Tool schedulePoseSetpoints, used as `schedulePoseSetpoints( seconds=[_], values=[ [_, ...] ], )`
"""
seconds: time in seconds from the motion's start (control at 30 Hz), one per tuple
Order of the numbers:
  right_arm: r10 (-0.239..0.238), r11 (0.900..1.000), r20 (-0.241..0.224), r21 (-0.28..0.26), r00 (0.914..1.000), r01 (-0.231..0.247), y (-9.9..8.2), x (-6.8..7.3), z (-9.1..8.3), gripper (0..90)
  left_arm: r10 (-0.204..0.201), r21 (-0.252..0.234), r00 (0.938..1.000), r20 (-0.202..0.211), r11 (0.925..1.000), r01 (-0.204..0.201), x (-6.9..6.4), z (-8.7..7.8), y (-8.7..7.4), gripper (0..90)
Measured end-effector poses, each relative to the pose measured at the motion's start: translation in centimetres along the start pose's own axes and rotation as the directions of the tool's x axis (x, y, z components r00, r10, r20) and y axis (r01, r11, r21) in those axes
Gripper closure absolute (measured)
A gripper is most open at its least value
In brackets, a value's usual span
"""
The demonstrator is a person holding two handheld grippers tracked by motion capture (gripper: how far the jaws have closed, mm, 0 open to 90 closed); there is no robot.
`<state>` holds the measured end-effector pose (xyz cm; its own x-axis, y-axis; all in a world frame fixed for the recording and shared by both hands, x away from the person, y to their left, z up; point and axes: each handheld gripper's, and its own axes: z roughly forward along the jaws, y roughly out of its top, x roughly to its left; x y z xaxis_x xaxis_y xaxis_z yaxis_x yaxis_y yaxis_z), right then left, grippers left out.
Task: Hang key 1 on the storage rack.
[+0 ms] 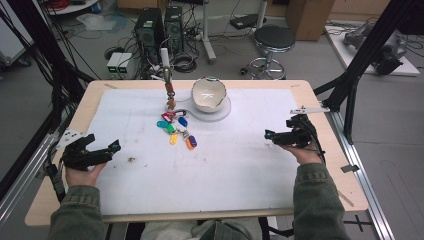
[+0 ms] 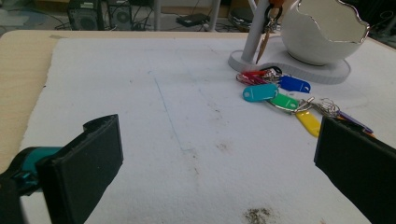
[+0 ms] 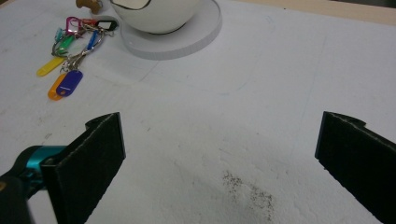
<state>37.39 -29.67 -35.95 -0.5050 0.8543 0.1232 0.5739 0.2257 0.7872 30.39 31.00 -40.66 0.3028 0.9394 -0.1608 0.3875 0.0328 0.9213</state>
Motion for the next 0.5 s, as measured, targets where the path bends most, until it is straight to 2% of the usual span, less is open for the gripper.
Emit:
schedulePoseSetpoints(
  seconds=[0.3,0.4,0.5],
  values=[
    [0.011,0.9999,0.019,0.001,0.9997,-0.011,-1.8,-0.3,0.1,0.6,0.003,0.004,1.0,-0.002,1.0,-0.003,0.0,0.0,0.0,1.7],
    [0.021,0.9997,0.011,-0.009,0.9997,-0.021,-2.5,-0.4,0.2,0.5,0.0,0.007,1.0,-0.001,1.0,0.0,-0.1,0.1,0.0,1.7],
    [0.014,0.9999,0.02,-0.007,0.9997,-0.013,-3.2,-0.5,0.2,0.6,0.011,0.019,0.9999,0.005,0.9998,-0.011,-0.1,0.3,-0.1,1.7]
  ],
)
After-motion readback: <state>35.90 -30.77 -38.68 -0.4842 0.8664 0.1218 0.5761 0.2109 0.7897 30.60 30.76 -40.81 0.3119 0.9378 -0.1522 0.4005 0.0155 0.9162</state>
